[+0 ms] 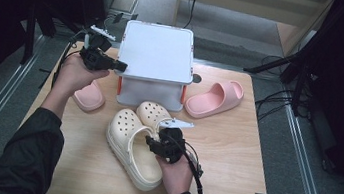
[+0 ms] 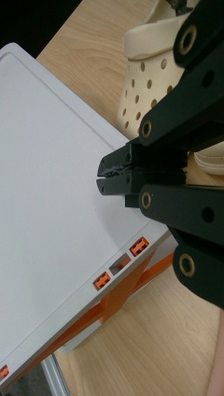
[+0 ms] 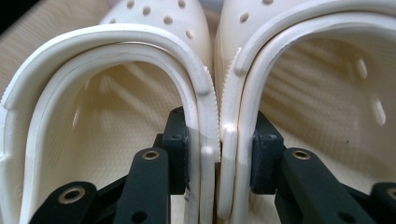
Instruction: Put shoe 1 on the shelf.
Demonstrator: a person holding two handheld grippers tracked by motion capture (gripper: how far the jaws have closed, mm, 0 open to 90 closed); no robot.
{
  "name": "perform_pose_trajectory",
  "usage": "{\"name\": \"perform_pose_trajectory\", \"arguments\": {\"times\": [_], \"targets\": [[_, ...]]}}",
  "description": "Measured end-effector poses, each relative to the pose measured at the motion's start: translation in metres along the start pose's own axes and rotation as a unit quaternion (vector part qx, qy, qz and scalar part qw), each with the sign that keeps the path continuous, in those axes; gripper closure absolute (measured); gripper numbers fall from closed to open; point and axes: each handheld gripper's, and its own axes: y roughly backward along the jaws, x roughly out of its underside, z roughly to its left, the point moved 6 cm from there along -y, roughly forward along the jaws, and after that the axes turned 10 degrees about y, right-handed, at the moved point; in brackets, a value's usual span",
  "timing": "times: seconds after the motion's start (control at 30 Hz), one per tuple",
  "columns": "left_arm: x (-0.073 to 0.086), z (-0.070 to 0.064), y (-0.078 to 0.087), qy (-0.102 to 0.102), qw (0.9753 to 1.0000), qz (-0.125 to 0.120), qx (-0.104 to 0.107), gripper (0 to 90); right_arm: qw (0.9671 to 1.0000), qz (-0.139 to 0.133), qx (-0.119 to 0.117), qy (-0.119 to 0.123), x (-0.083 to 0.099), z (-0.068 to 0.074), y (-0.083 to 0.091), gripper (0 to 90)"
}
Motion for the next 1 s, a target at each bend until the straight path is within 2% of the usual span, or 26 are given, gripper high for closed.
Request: {"name": "perform_pose_trajectory", "arguments": {"times": [0.1, 0.23, 0.43, 0.63, 0.8, 1.0], "targets": [[0.000, -0.001, 0.000, 0.000, 1.0000, 0.001, -0.003, 89.2, 1.0000, -0.005, -0.001, 0.006, -0.010, 0.000, 0.004, 66.6], [0.000, -0.002, 0.000, -0.001, 1.0000, 0.003, -0.007, 89.3, 0.9995, -0.014, 0.019, 0.021, -0.029, -0.009, 0.004, 66.5], [0.000, -0.002, 0.000, 0.000, 1.0000, 0.003, -0.006, 89.3, 0.9983, -0.018, 0.051, 0.024, -0.054, -0.029, -0.013, 66.4], [0.000, -0.002, 0.000, 0.000, 1.0000, 0.002, -0.006, 89.3, 0.9969, -0.010, 0.073, 0.027, -0.071, -0.044, -0.033, 66.4], [0.000, -0.002, 0.000, 0.001, 1.0000, 0.001, -0.004, 89.3, 0.9965, -0.018, 0.082, -0.004, -0.078, -0.058, -0.044, 66.3], [0.001, -0.002, 0.000, 0.000, 1.0000, 0.002, -0.006, 89.4, 0.9956, -0.021, 0.091, -0.008, -0.086, -0.063, -0.053, 66.2]]}}
